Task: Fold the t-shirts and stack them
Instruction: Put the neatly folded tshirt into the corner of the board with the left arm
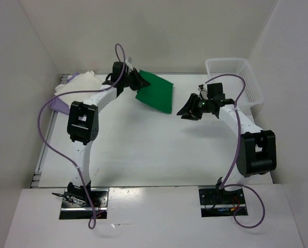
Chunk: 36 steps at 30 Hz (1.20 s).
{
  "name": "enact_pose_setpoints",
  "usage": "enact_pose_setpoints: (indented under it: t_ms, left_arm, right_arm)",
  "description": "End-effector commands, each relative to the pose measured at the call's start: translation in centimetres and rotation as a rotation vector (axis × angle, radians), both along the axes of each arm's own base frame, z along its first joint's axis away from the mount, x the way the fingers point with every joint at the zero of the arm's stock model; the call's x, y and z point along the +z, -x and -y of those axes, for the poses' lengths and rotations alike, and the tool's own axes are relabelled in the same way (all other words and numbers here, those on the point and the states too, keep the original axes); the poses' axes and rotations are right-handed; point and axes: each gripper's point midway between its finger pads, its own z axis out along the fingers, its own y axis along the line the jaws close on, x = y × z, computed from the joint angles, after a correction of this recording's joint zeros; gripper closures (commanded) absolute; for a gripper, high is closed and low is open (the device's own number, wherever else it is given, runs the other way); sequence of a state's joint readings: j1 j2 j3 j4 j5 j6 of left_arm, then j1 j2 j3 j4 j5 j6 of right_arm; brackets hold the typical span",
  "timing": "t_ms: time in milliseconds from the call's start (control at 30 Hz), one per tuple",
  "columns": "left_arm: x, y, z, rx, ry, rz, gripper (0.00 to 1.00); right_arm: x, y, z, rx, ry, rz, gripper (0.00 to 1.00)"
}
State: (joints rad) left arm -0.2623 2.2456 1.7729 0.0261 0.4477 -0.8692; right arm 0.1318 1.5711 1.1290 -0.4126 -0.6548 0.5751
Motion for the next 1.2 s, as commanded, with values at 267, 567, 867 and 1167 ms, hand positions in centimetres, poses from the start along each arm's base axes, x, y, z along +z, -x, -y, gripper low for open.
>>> enact_pose_setpoints:
  t_ms: [267, 567, 867, 1167]
  left_arm:
    - [16.1, -1.4, -24.1, 0.425, 0.067, 0.293, 0.93]
    - [4.9, 11.7, -38.9, 1.012, 0.036, 0.008, 0.0]
    - [5.2, 19.5, -34.3, 0.914, -0.018, -0.027, 0.0]
    - [4.3, 21.7, -29.5, 0.666, -0.049, -0.063, 0.0]
  right_arm:
    - [0.9, 0.5, 0.1, 0.027, -0.03, 0.026, 0.56]
    - [-1.0, 1.7, -0.3, 0.073, -0.054, -0.031, 0.56]
    - [-2.7, 5.6, -3.3, 0.135, -0.025, -0.036, 0.42]
    - [-3.7, 6.5, -4.0, 0.172, 0.044, -0.024, 0.0]
